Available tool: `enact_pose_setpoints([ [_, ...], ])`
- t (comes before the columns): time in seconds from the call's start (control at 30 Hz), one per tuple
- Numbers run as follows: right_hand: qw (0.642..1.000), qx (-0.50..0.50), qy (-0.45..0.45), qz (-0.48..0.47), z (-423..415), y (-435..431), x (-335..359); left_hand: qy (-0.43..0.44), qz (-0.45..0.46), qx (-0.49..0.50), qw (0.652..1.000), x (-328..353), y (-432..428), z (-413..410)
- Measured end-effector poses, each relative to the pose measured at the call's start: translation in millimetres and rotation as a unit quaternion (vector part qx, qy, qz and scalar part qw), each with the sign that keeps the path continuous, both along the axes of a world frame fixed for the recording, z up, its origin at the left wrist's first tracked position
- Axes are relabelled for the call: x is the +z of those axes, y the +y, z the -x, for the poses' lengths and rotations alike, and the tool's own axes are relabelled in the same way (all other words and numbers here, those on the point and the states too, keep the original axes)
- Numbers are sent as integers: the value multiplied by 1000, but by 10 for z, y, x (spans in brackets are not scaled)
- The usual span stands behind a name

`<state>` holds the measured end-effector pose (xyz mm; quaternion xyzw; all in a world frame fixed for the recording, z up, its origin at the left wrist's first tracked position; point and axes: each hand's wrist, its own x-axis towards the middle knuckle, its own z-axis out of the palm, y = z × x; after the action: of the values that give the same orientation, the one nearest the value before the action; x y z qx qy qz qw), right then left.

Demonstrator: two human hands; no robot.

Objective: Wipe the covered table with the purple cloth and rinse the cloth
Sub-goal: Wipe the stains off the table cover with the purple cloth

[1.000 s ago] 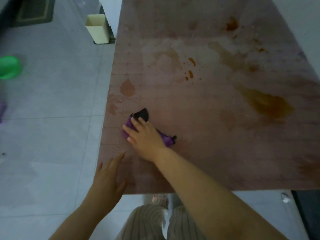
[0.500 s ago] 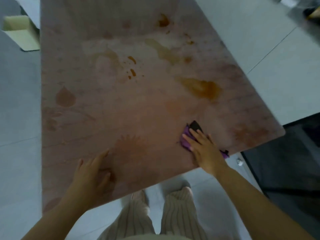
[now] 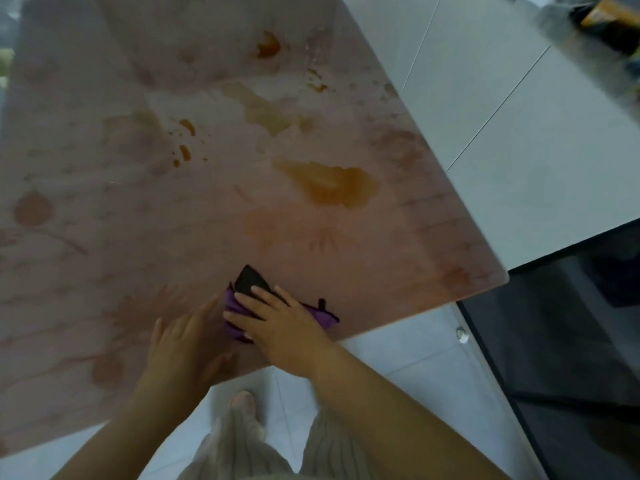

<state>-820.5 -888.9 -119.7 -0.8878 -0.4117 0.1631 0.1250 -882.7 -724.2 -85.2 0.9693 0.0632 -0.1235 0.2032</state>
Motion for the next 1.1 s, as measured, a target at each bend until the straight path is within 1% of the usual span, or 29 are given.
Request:
enact_pose_setpoints([
  [0.03, 1000, 16, -21, 0, -6, -250, -53, 3, -8, 12, 1000, 6, -130, -27],
  [0.07, 999, 11, -47, 3, -56, -531, -88, 5, -17, 21, 1000, 6, -260, -45],
  [0.13, 996, -38, -79, 28, -238, -1139, -101, 0, -23, 37, 999, -16, -509, -75],
  [0.17, 995, -61, -72, 43, -344, -1463, -93, -4, -20, 49, 999, -27, -647, -93],
  [0.27, 992, -115, -39, 30, -703, -2220, -77, -4, -14, 96, 995, 12, -981, -149],
  [0.3, 990, -139, -27, 25, -818, -2385, -56, -1, -14, 109, 994, 20, -1069, -164],
  [0.4, 975, -216, -45, 11, -1111, -2642, -43, 6, -22, 132, 991, 26, -1258, -209],
  [0.6, 951, -304, -52, 18, -1524, -2619, -85, 9, -26, 142, 989, -2, -1407, -354],
  [0.73, 940, -338, -52, 18, -1808, -2425, -71, 9, -17, 129, 991, -45, -1446, -481],
  [0.8, 933, -359, -29, -9, -1972, -2274, -23, 9, 0, 124, 992, -59, -1447, -537],
  [0.9, 914, -397, 39, -73, -2216, -1946, 72, 7, 6, 109, 994, -75, -1408, -569],
  [1.0, 920, -375, 83, -79, -2435, -1496, 111, -34, -3, 98, 995, -117, -1288, -582],
  [1.1, 941, -312, 96, -90, -2514, -1014, 52, -46, -14, 91, 995, -107, -1103, -658],
])
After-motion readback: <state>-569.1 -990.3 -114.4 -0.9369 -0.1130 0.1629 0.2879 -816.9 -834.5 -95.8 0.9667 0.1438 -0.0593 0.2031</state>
